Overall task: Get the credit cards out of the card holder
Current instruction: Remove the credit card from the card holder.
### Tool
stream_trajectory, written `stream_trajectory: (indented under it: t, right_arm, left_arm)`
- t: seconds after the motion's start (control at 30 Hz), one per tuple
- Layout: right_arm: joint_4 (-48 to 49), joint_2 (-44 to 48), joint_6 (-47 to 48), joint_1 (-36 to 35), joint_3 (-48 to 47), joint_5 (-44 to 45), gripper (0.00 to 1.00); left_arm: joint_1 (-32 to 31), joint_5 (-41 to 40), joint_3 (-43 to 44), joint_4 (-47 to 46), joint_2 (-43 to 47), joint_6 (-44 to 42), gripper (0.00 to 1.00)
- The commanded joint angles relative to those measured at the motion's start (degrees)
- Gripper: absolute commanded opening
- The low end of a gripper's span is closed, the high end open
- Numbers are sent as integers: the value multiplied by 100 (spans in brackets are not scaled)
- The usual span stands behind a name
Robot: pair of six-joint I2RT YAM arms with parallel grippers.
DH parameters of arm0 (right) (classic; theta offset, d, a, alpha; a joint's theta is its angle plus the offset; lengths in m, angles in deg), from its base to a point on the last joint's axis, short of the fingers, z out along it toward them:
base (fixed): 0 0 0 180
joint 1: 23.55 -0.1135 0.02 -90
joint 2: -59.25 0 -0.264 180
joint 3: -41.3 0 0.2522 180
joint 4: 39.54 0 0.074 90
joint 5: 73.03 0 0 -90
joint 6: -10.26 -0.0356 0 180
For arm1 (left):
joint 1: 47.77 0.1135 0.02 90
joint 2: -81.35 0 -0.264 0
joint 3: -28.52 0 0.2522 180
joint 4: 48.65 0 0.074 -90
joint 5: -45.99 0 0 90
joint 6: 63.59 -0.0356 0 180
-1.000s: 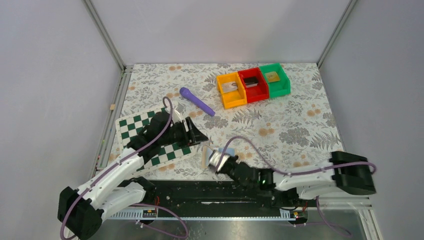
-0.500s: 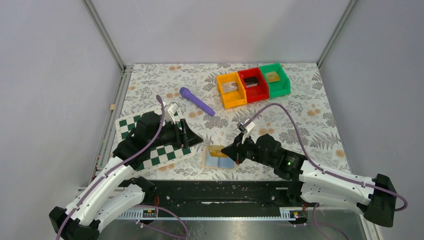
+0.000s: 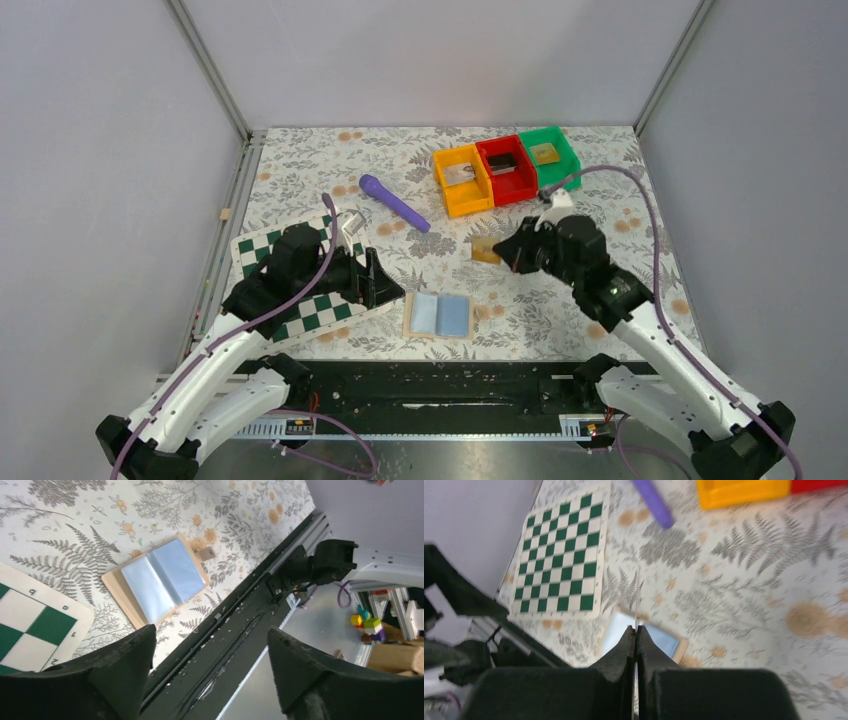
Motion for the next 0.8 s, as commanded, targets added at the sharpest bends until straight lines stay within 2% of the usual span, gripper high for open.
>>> stream_trajectory:
  t: [0.0, 0.27, 0.33, 0.4, 0.57, 0.77]
  right_arm:
    - [-942, -686, 572, 1101, -931, -1087, 0]
    - [-1225, -2476, 689, 2802, -2176, -2532, 0]
    - [-1239, -2816, 604, 2989, -2483, -2969, 0]
    - [-1145, -3062, 589, 2991, -2632, -3661, 0]
    - [499, -2856, -430, 2978, -1711, -5161, 0]
    - [888, -1990, -759, 2774, -973, -5748, 0]
  left_arm:
    - [23, -466, 480, 414, 67, -613, 96]
    - [18, -920, 559, 656, 95, -1105, 99]
    - [19, -930, 463, 521, 73, -1075, 99]
    - [22, -512, 397, 210, 3, -888, 98]
    - [25, 473, 229, -1111, -395, -44, 89]
    - [26, 1304, 37, -2474, -1178, 679, 73]
